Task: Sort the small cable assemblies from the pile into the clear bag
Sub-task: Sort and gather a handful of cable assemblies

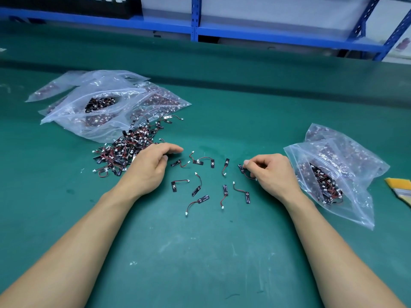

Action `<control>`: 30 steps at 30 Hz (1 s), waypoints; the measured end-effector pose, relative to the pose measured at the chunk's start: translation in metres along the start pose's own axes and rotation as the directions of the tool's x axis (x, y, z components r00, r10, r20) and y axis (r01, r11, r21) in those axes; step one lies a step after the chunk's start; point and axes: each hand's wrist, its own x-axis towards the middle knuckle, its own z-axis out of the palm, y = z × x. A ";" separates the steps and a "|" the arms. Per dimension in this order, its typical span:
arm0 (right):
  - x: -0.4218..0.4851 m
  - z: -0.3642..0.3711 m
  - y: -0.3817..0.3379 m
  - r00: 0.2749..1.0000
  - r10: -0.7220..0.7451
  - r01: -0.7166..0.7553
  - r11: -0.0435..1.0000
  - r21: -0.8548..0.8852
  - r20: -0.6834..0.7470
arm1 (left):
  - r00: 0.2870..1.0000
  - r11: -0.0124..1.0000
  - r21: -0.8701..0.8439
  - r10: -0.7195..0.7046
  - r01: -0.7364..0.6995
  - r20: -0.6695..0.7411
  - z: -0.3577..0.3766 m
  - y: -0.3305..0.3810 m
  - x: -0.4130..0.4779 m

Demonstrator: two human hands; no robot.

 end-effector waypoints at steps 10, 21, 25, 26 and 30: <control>0.001 0.000 0.001 1.000 0.017 -0.017 0.999 0.028 0.002 | 1.000 1.000 0.007 -0.025 0.025 0.001 0.001 -0.001 0.001; 0.001 0.000 0.000 1.000 0.001 -0.001 1.000 0.010 -0.002 | 0.999 0.999 0.008 -0.043 0.043 0.006 0.000 0.000 0.000; 0.001 0.000 0.000 1.000 0.003 -0.003 1.000 0.008 -0.001 | 0.999 0.999 0.006 -0.049 0.049 0.012 0.000 -0.001 0.001; 0.001 0.000 -0.001 1.000 0.004 -0.004 1.000 0.005 -0.001 | 0.999 0.999 0.005 -0.049 0.049 0.013 0.000 0.000 0.001; 0.001 0.000 -0.001 1.000 0.010 -0.010 1.000 0.011 0.003 | 0.998 0.998 0.006 -0.056 0.056 0.017 -0.002 0.002 0.000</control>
